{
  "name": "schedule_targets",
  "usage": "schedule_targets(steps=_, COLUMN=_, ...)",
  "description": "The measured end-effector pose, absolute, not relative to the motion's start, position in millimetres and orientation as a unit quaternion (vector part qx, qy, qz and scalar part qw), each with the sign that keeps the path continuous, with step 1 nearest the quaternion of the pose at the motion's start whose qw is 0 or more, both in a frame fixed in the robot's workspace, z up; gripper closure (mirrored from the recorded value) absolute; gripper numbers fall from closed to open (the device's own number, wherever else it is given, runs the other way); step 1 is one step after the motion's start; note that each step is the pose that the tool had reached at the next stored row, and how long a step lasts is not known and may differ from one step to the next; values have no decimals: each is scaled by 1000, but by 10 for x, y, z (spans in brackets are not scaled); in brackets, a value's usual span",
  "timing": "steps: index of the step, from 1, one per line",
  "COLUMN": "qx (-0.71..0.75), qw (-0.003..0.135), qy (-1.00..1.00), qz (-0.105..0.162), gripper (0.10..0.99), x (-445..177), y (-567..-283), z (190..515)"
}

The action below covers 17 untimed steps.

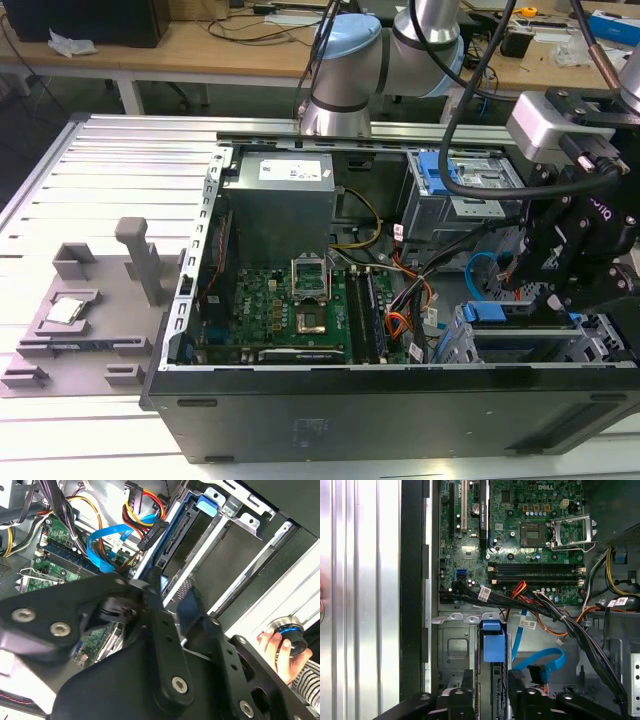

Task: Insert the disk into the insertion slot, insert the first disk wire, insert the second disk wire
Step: 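Insert the first disk wire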

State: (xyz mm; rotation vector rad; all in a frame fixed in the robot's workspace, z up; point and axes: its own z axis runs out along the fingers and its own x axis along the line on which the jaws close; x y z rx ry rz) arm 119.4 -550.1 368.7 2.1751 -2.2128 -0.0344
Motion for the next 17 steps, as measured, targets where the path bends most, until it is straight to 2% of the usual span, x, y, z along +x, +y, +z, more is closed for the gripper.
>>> schedule_targets(steps=1, qx=701, qw=19, qy=-713, qz=-11, gripper=604, x=1195, y=-5501, z=3687)
schedule_targets(steps=17, qx=701, qw=19, qy=-713, qz=-11, gripper=604, x=1206, y=-5501, z=3864)
